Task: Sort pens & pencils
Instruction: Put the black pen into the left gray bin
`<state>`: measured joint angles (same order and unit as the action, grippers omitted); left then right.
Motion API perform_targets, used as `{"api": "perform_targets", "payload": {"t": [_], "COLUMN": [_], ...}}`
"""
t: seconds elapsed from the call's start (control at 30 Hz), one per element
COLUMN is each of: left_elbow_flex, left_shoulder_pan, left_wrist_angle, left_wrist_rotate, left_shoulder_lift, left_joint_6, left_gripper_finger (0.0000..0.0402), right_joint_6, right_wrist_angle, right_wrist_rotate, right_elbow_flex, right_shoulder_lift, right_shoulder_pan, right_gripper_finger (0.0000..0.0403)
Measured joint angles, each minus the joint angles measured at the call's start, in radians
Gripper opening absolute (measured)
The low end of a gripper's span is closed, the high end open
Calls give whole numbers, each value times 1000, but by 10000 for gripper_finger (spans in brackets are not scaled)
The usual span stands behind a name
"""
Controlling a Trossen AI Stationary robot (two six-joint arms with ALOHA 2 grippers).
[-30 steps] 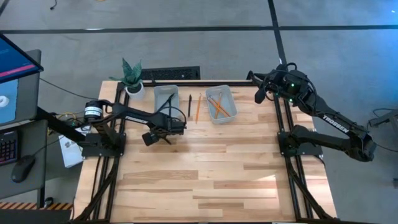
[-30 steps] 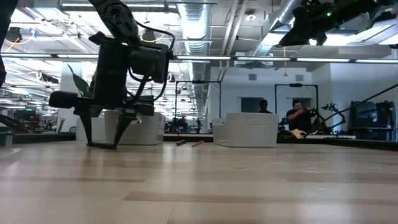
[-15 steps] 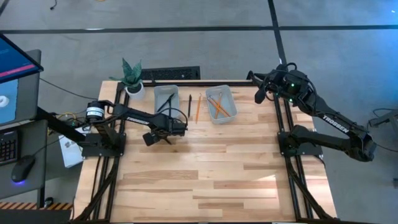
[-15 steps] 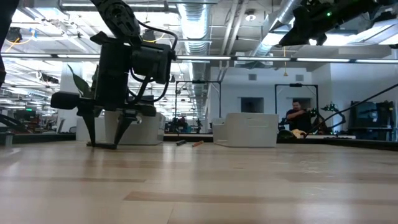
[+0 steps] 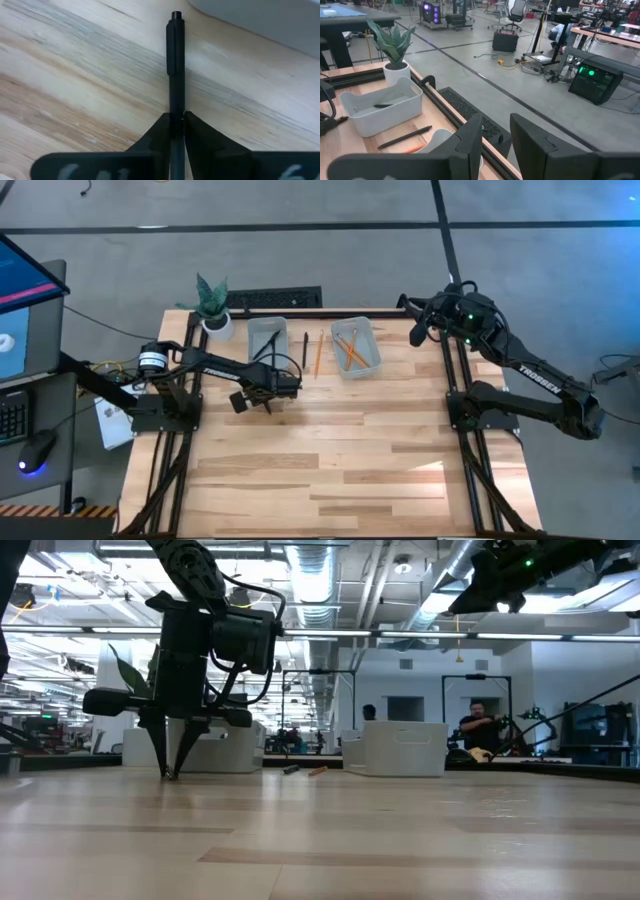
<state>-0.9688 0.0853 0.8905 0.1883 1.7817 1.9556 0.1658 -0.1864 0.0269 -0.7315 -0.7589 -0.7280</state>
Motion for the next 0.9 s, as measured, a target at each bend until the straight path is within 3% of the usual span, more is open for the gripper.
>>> {"api": "perform_targets", "payload": {"t": [0.43, 0.9], "left_elbow_flex": [4, 6], "left_shoulder_pan": [-27, -99], "left_wrist_angle": [17, 65], "left_wrist_rotate": [7, -72], "left_shoulder_lift": [-21, -71], "left_joint_6": [-44, -25], "left_gripper_finger": [35, 33], "right_joint_6": [0, 0], "right_wrist_angle": [0, 0], "right_wrist_rotate": [0, 0], "right_elbow_flex": [0, 0], "right_shoulder_lift": [0, 0], "right_shoulder_pan": [0, 0], "right_gripper_finger": [122, 122]}}
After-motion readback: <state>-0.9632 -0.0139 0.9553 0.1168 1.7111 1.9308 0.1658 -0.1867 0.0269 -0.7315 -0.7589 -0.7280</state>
